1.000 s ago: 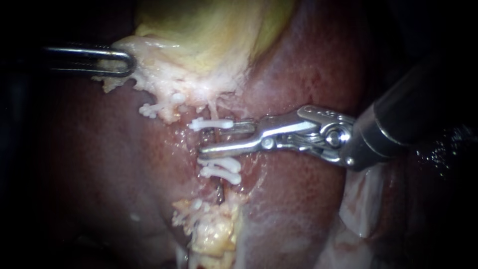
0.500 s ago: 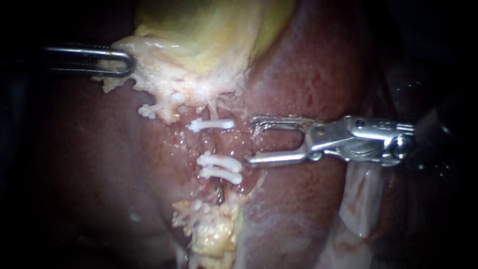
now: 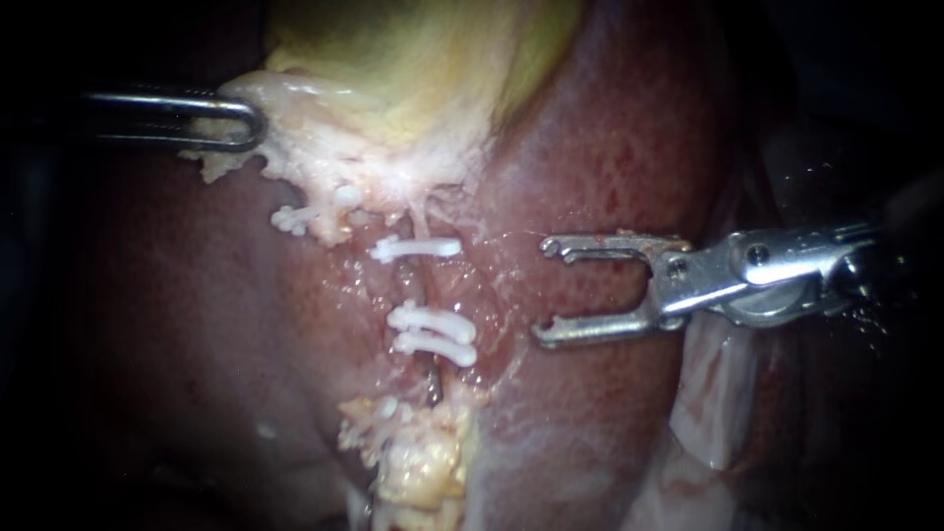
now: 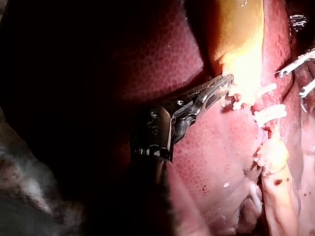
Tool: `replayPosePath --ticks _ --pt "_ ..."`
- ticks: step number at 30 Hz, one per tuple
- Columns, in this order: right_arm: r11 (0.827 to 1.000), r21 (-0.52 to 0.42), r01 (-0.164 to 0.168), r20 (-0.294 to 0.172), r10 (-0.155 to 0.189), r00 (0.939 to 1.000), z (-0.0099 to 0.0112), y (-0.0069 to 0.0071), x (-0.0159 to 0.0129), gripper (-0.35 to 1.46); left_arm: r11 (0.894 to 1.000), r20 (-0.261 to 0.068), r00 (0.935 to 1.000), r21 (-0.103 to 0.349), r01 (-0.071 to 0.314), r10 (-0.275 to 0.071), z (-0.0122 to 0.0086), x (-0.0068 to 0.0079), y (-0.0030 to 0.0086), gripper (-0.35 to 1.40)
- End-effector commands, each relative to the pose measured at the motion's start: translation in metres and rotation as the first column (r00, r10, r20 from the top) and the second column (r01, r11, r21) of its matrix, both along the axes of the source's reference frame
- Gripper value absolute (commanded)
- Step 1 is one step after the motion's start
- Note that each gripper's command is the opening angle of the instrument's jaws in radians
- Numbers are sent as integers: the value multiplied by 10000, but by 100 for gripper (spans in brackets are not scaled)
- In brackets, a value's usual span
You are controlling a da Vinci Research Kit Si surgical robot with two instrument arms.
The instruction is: Going back third clip right tube
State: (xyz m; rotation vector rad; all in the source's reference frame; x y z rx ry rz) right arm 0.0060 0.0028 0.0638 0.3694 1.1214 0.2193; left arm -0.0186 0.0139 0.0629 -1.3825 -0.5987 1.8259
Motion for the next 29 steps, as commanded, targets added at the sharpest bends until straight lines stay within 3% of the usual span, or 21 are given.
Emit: replayPosePath --ticks 1,7,17,23,29 --pt "10000 -28 -2 -2 2 10000 0 1 -1 50 10000 -8 10000 -12 7 -7 2 -1 -1 -35" --pt "9998 -166 79 -40 -80 10000 -3 3 -5 50 10000 -78 10000 -71 40 -40 16 -13 -2 -35" --pt "9996 -183 208 -114 -210 9997 -6 0 -9 50 9995 -283 9992 -130 -270 266 59 -42 -8 -35" --pt "9992 -279 296 -158 -300 9994 -9 -3 -9 50 9992 -322 9988 -144 -386 381 70 -49 -12 -35" --pt "9992 -274 296 -159 -300 9994 -11 -4 -8 50 9991 -317 9987 -143 -394 389 69 -47 -13 -35"
